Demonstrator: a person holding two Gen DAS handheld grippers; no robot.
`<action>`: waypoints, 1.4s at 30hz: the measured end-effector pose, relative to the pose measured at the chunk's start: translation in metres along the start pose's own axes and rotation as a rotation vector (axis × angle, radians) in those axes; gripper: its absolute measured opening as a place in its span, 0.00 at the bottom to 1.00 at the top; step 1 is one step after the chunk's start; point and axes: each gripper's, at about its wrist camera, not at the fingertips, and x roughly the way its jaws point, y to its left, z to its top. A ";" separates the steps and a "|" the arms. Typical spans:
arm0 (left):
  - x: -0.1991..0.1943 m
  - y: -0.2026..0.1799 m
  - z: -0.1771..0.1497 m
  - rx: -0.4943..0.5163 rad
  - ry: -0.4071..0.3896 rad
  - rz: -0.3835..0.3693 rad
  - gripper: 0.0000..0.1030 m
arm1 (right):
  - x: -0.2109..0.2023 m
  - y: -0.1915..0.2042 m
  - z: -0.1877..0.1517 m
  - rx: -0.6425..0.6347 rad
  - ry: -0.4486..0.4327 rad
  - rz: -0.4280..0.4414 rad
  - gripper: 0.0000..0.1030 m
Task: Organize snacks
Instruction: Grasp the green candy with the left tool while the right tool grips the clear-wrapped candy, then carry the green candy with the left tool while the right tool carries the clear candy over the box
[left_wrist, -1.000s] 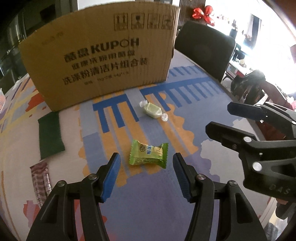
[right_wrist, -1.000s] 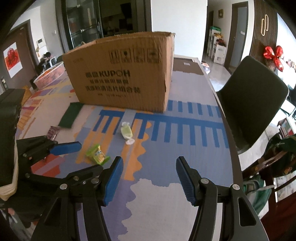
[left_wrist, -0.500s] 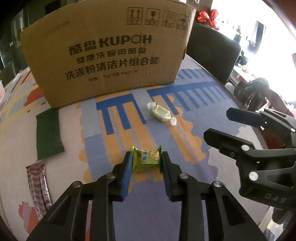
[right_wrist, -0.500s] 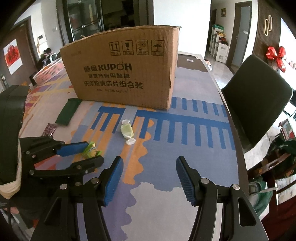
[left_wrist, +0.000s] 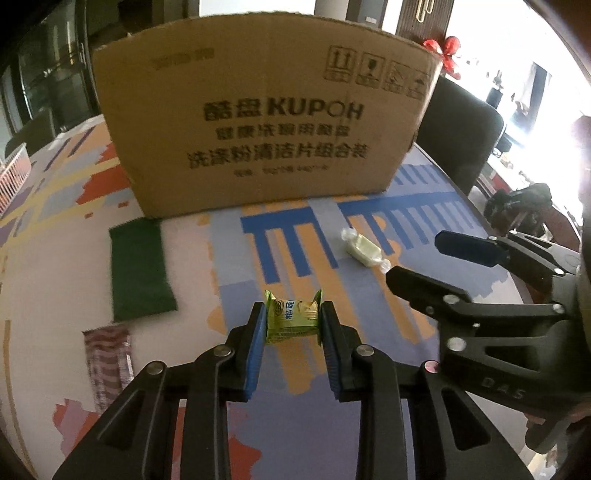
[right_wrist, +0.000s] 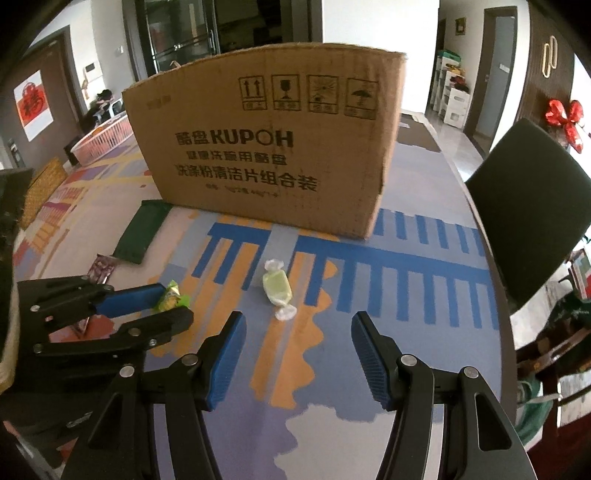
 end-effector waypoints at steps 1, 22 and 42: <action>-0.001 0.002 0.001 -0.001 -0.003 0.008 0.28 | 0.003 0.001 0.002 -0.004 0.003 0.001 0.58; -0.002 0.010 0.020 -0.028 -0.047 0.044 0.28 | 0.047 0.020 0.020 -0.062 0.049 0.000 0.19; -0.057 0.009 0.028 -0.035 -0.163 0.026 0.28 | -0.026 0.025 0.029 -0.033 -0.103 0.015 0.19</action>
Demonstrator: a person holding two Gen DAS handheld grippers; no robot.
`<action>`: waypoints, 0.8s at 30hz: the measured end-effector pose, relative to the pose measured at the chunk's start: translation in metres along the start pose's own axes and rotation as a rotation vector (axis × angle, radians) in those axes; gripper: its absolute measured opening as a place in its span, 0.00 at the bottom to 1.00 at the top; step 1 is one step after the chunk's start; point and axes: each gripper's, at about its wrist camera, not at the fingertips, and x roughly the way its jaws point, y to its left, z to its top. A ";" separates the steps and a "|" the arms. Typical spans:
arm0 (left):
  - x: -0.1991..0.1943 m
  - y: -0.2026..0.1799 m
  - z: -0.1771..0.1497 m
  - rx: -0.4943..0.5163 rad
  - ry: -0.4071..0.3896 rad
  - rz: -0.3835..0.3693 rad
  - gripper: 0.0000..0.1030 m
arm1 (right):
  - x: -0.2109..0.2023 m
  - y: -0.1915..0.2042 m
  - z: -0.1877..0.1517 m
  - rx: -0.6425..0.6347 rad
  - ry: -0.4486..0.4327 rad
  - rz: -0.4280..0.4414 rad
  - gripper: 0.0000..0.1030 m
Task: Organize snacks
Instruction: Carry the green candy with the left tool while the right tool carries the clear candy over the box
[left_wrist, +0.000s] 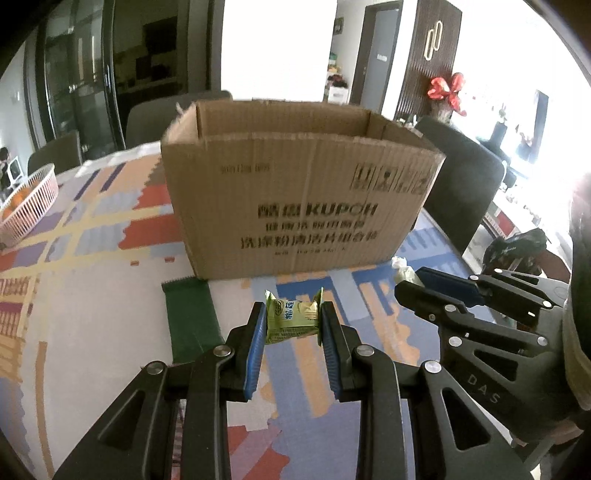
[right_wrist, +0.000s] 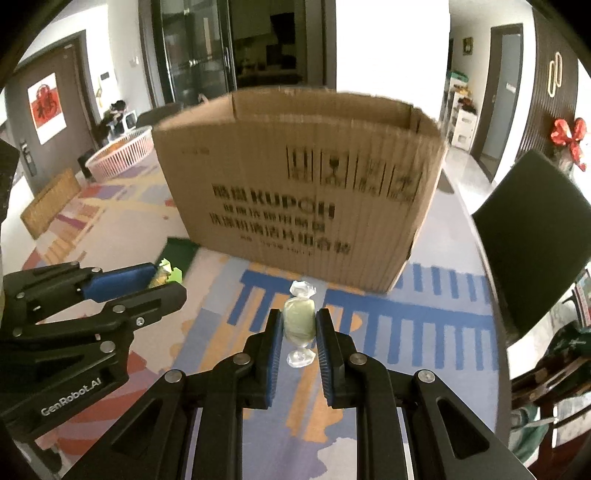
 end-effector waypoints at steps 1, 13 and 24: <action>-0.003 0.000 0.002 0.004 -0.010 0.000 0.28 | -0.004 0.001 0.002 -0.002 -0.012 -0.003 0.19; -0.044 -0.005 0.035 0.039 -0.132 -0.002 0.28 | -0.050 0.003 0.032 0.013 -0.146 -0.002 0.19; -0.063 -0.002 0.070 0.065 -0.213 0.020 0.28 | -0.071 0.003 0.064 0.033 -0.238 -0.010 0.19</action>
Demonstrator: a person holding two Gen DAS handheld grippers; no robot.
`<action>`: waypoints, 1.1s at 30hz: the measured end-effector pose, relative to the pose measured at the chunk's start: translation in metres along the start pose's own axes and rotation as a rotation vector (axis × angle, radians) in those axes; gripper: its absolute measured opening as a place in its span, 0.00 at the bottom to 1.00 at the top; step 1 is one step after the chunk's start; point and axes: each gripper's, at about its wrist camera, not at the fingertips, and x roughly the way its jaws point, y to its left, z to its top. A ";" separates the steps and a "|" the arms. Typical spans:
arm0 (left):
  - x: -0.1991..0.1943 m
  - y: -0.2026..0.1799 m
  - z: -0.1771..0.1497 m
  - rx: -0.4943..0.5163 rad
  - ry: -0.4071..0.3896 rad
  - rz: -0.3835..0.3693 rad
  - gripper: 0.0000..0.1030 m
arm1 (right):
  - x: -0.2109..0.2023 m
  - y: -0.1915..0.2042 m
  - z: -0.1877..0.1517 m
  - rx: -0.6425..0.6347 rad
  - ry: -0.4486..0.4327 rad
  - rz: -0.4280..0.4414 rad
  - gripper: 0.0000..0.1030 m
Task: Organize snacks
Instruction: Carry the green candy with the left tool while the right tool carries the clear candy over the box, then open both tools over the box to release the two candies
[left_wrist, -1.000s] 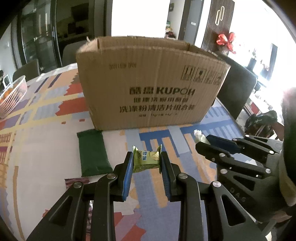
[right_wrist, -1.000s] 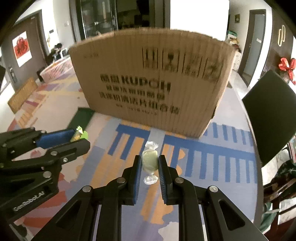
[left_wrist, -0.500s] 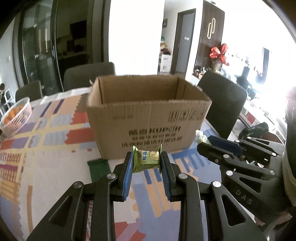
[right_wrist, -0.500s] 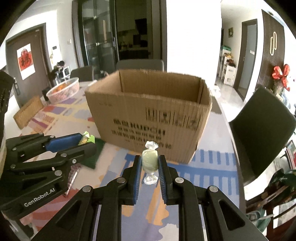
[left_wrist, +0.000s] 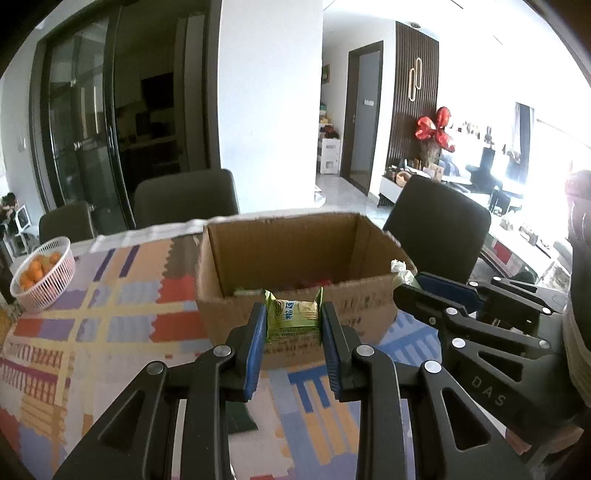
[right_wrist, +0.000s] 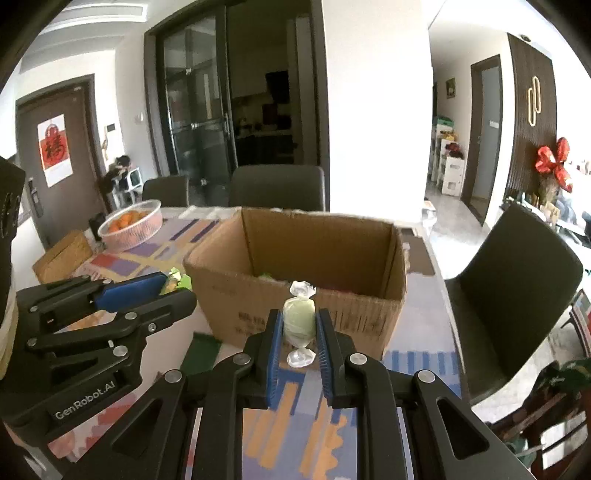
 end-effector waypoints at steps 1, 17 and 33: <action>0.000 0.001 0.005 0.001 -0.005 0.003 0.28 | 0.000 0.000 0.004 -0.001 -0.005 0.000 0.19; 0.037 0.019 0.060 0.023 0.023 0.032 0.28 | 0.024 -0.004 0.057 -0.011 -0.027 -0.022 0.19; 0.070 0.018 0.070 0.055 0.075 0.115 0.45 | 0.060 -0.019 0.063 0.007 0.045 -0.063 0.27</action>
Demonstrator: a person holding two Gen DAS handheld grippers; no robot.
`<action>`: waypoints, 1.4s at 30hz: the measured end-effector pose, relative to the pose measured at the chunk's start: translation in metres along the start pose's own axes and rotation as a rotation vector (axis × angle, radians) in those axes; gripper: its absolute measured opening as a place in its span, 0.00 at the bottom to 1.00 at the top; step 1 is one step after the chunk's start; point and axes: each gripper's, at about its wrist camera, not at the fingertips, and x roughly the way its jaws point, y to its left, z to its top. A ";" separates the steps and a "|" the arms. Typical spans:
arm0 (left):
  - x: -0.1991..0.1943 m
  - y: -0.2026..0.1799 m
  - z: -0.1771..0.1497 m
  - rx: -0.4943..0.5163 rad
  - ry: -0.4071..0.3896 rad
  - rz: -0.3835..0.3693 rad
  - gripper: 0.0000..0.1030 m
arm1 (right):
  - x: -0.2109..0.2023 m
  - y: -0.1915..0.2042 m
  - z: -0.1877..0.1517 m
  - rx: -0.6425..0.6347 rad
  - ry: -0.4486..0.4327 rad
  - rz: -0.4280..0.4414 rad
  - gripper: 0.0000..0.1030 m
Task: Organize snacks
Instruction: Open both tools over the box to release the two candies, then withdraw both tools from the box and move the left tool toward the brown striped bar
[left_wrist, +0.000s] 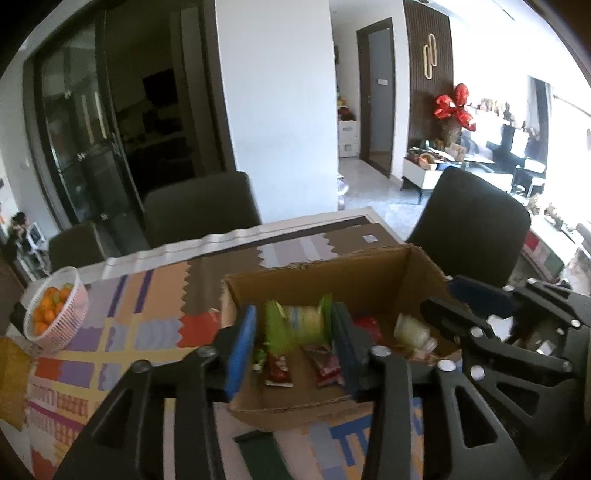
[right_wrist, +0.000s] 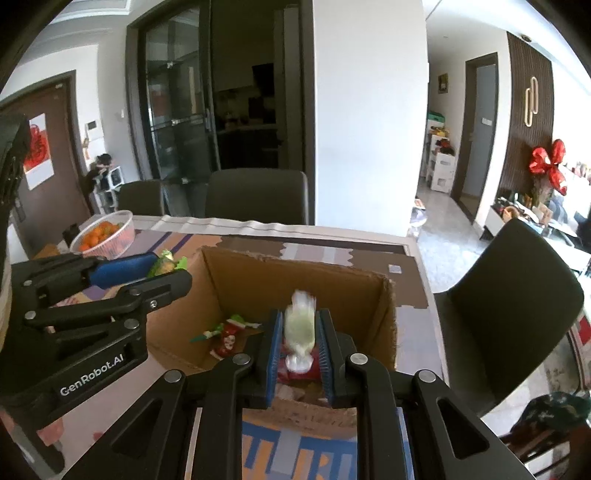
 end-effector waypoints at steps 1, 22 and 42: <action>-0.002 0.002 -0.001 -0.003 -0.002 0.008 0.47 | -0.001 -0.001 -0.001 0.005 0.000 0.001 0.35; -0.075 0.037 -0.081 -0.082 -0.004 0.065 0.51 | -0.056 0.046 -0.046 -0.015 -0.070 0.082 0.47; -0.044 0.056 -0.212 -0.233 0.243 0.027 0.52 | -0.029 0.085 -0.124 -0.008 0.113 0.127 0.50</action>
